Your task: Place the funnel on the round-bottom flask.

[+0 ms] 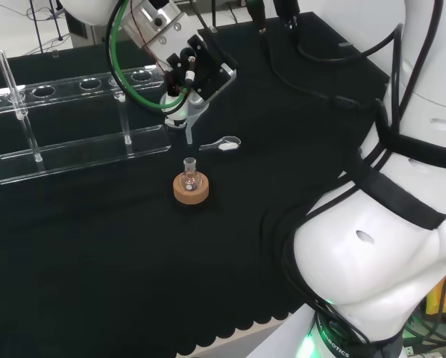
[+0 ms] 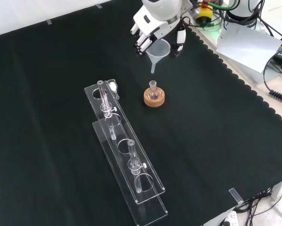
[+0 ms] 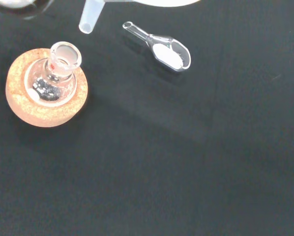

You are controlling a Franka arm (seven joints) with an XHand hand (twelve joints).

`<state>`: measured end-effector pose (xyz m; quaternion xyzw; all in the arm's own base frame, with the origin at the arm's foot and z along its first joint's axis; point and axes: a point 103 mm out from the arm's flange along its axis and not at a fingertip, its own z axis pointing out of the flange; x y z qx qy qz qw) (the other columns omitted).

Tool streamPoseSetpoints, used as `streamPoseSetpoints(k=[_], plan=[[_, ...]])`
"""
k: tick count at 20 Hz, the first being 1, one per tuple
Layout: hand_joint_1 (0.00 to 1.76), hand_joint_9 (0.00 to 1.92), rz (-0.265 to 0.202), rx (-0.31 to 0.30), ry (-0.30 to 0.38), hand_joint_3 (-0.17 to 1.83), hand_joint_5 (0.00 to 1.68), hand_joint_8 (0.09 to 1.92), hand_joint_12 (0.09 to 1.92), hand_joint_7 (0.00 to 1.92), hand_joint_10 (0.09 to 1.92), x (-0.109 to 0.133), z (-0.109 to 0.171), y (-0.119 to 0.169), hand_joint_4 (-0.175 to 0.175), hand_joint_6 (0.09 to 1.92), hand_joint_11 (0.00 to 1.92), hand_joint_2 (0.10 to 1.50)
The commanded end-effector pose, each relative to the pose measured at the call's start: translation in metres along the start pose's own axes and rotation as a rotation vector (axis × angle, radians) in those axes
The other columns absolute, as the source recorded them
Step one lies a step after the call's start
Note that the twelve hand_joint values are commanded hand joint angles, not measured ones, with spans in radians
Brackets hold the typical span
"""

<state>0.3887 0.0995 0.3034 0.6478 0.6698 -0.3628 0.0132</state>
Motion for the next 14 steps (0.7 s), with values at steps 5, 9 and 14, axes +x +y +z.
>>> streamPoseSetpoints(k=[5, 9, 14], plan=[[0.77, 1.1, -0.03, 0.032, 0.015, 0.64, 0.72, 0.59, 1.24, 0.8, 0.36, 0.013, 0.018, 0.008, 0.015, 0.83, 0.65, 0.71], [0.77, 1.09, -0.03, 0.038, 0.026, 0.64, 0.72, 0.59, 1.24, 0.79, 0.36, 0.014, 0.021, 0.012, 0.015, 0.83, 0.64, 0.71], [0.77, 1.09, -0.032, 0.043, 0.031, 0.64, 0.72, 0.6, 1.24, 0.79, 0.36, 0.015, 0.021, 0.016, 0.015, 0.83, 0.64, 0.71]])
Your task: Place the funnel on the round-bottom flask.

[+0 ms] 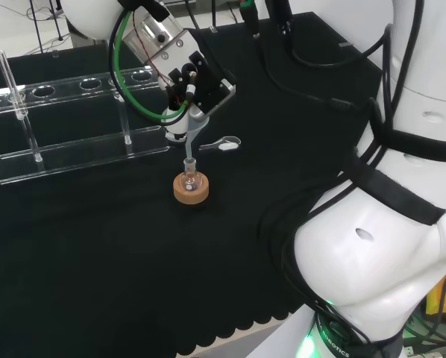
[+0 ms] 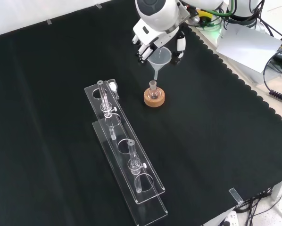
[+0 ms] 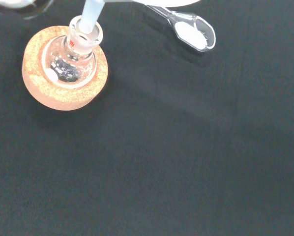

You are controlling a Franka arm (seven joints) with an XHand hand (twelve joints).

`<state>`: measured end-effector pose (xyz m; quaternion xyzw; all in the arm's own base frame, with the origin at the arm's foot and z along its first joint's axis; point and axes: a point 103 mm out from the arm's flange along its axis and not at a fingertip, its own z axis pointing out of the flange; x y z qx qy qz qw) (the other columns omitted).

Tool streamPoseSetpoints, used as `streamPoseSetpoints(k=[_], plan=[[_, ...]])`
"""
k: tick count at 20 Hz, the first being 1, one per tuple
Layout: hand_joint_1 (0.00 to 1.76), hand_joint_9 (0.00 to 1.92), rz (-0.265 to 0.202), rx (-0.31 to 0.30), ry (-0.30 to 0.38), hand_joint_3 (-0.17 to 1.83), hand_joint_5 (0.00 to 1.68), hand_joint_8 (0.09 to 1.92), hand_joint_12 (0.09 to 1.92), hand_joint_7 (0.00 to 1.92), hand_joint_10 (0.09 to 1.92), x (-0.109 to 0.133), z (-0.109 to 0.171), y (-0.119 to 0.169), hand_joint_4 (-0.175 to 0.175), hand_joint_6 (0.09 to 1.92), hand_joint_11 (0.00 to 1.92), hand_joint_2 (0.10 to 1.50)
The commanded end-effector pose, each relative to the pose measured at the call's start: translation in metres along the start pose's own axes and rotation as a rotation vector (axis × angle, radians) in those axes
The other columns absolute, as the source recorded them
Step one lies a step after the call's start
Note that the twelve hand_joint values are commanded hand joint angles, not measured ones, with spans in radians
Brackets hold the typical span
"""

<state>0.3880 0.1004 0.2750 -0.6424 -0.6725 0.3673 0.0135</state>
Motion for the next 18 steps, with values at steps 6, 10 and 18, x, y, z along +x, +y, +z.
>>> streamPoseSetpoints(k=[6, 10, 18], plan=[[0.77, 1.09, -0.008, 0.01, -0.006, 0.64, 0.72, 0.6, 1.24, 0.79, 0.36, 0.003, 0.004, 0.009, 0.014, 0.83, 0.64, 0.71], [0.77, 1.09, -0.008, 0.011, -0.002, 0.64, 0.72, 0.6, 1.24, 0.79, 0.36, 0.0, 0.005, 0.011, 0.014, 0.83, 0.64, 0.71], [0.76, 1.09, -0.017, 0.026, 0.002, 0.64, 0.72, 0.6, 1.24, 0.79, 0.37, 0.003, 0.01, 0.02, 0.013, 0.84, 0.64, 0.72]])
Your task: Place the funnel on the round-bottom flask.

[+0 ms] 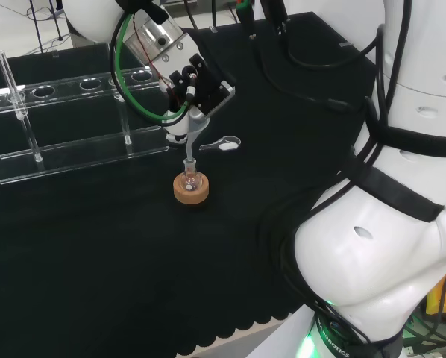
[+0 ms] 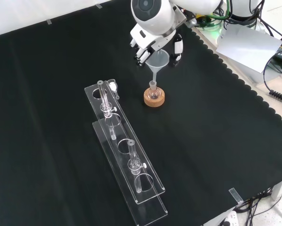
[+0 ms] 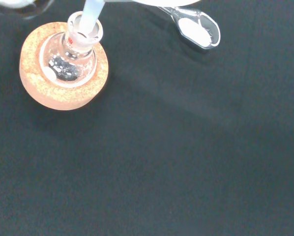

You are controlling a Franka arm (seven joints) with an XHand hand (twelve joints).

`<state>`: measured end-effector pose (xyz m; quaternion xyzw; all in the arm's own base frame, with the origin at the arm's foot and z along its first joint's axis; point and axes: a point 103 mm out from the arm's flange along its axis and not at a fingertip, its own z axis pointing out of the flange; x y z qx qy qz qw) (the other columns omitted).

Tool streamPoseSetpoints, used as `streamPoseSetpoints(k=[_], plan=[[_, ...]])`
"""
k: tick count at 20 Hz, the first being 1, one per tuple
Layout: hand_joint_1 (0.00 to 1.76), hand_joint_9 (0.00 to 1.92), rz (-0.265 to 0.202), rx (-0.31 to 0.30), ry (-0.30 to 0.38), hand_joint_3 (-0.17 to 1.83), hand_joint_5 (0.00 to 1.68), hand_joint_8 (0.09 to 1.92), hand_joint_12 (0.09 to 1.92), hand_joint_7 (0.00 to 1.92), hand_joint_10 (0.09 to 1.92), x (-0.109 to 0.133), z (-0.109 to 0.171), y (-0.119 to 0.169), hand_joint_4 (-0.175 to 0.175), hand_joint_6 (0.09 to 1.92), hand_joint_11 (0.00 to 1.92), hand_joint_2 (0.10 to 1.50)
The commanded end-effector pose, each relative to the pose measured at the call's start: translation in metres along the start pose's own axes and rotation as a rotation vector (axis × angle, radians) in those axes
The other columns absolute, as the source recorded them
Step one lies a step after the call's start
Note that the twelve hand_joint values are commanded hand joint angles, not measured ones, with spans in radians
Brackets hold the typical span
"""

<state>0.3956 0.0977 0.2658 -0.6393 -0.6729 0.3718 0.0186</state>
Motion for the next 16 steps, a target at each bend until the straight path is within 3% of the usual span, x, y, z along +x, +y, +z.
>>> streamPoseSetpoints(k=[1, 16], plan=[[0.76, 1.09, -0.01, 0.013, 0.004, 0.64, 0.72, 0.6, 1.24, 0.79, 0.37, 0.0023, 0.0062, 0.0102, 0.013, 0.84, 0.64, 0.72], [0.76, 1.09, -0.012, 0.018, 0.018, 0.64, 0.72, 0.61, 1.24, 0.78, 0.37, -0.0008, 0.0084, 0.0133, 0.013, 0.84, 0.64, 0.72]])
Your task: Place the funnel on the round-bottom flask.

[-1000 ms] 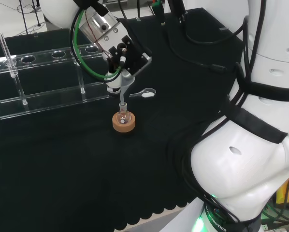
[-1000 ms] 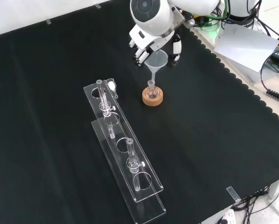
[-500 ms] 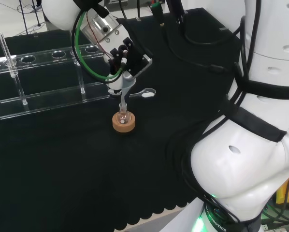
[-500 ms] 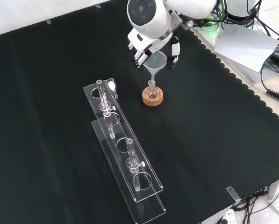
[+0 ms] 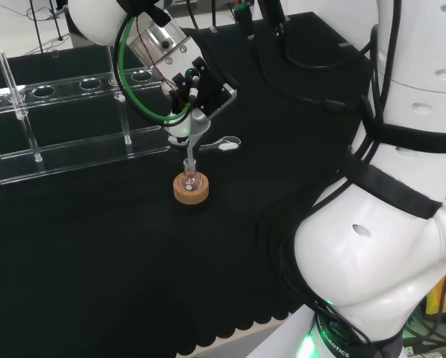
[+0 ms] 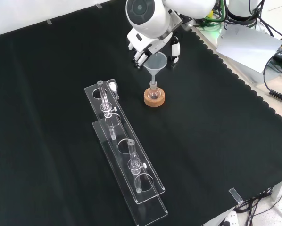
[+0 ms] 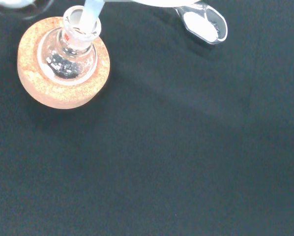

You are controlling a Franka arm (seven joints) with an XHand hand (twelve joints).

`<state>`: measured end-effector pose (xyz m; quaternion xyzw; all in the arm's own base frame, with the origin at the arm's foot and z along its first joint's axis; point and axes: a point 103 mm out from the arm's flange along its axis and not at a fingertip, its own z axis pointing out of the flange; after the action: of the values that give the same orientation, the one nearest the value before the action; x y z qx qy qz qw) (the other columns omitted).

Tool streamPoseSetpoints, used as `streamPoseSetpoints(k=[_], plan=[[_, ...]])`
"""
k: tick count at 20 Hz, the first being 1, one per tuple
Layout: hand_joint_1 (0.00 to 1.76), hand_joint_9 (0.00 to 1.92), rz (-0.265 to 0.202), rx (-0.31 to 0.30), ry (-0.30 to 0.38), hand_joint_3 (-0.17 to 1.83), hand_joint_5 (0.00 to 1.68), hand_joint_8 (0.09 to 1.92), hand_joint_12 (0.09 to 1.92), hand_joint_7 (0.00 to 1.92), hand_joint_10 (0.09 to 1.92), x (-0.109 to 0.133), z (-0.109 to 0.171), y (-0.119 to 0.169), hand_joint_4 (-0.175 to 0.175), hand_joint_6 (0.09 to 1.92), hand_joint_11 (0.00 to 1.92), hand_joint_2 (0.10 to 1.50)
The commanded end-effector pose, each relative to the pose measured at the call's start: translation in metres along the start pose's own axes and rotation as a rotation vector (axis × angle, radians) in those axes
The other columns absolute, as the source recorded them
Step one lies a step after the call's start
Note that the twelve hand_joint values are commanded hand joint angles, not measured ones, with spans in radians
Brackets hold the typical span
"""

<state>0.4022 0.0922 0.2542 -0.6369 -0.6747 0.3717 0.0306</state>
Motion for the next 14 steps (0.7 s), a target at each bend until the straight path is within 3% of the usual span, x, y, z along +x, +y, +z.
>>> streamPoseSetpoints(k=[1, 14], plan=[[0.76, 1.09, 0.003, 0.006, 0.002, 0.64, 0.72, 0.61, 1.24, 0.78, 0.37, 0.0, 0.001, 0.001, 0.013, 0.84, 0.64, 0.72], [0.76, 1.08, -0.018, 0.014, 0.005, 0.64, 0.72, 0.61, 1.24, 0.78, 0.37, -0.006, 0.023, 0.017, 0.012, 0.84, 0.64, 0.73]])
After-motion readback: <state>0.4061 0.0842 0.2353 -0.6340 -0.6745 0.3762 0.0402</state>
